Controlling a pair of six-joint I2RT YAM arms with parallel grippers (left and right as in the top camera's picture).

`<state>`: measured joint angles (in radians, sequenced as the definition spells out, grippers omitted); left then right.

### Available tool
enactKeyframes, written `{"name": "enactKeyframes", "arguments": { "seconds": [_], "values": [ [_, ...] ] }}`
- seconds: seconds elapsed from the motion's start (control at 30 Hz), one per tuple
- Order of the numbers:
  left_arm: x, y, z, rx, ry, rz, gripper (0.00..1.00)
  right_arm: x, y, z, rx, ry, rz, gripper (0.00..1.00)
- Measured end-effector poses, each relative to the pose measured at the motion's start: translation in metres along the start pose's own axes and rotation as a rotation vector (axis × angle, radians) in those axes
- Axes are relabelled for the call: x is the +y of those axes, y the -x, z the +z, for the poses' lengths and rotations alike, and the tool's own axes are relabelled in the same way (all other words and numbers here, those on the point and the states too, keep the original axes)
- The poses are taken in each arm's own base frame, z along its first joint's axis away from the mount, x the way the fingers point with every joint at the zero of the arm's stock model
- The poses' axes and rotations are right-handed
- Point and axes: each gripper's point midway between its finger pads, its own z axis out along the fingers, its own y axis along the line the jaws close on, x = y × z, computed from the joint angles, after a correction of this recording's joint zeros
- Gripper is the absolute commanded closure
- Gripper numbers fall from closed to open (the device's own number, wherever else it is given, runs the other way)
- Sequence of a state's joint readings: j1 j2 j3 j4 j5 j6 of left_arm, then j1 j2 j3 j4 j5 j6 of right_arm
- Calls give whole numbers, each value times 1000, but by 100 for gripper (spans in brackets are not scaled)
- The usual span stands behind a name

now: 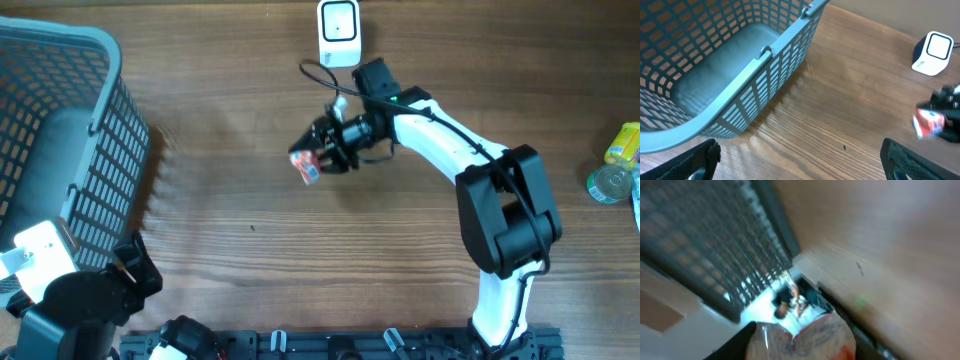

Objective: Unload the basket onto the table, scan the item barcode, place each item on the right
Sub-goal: 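Lift the tissue pack with the right gripper toward the white scanner, then hold the tissue pack under the scanner with the right gripper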

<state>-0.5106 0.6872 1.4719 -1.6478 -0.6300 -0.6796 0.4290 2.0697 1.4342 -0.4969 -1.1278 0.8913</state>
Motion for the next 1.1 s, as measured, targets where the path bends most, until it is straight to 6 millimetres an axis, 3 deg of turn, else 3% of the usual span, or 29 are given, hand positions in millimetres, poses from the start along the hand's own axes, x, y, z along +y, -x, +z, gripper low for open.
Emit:
{"name": "enactKeyframes", "arguments": {
  "seconds": [0.03, 0.1, 0.17, 0.23, 0.33, 0.47, 0.63, 0.77, 0.97, 1.1],
  "values": [
    [0, 0, 0, 0, 0, 0, 0, 10, 10, -1, -28, 30, -73, 53],
    [0, 0, 0, 0, -1, -1, 0, 48, 37, -9, -139, 131, -347, 53],
    [-1, 1, 0, -3, -3, -5, 0, 92, 62, -31, -302, 211, -636, 52],
    [-1, 1, 0, -3, -3, -7, 0, 110, 79, -49, -432, 219, -766, 52],
    [-1, 1, 0, -4, -3, -7, 0, 110, 122, -76, -714, 89, -860, 53],
    [2, 4, 0, -19, 12, -8, 0, 112, 164, -116, -1075, -157, -975, 55],
    [1, 10, 0, -48, 14, -26, 0, 139, 176, -155, -1360, -280, -1168, 60],
    [2, 12, 0, -58, 19, -30, 0, 129, 194, -158, -1465, -329, -1243, 60],
    [4, 14, -1, -69, 32, -30, 0, 90, 225, -141, -1483, -436, -1301, 62],
    [6, 16, -1, -80, 45, -29, 0, 100, 243, -140, -1516, -442, -1335, 62]
  ]
}}
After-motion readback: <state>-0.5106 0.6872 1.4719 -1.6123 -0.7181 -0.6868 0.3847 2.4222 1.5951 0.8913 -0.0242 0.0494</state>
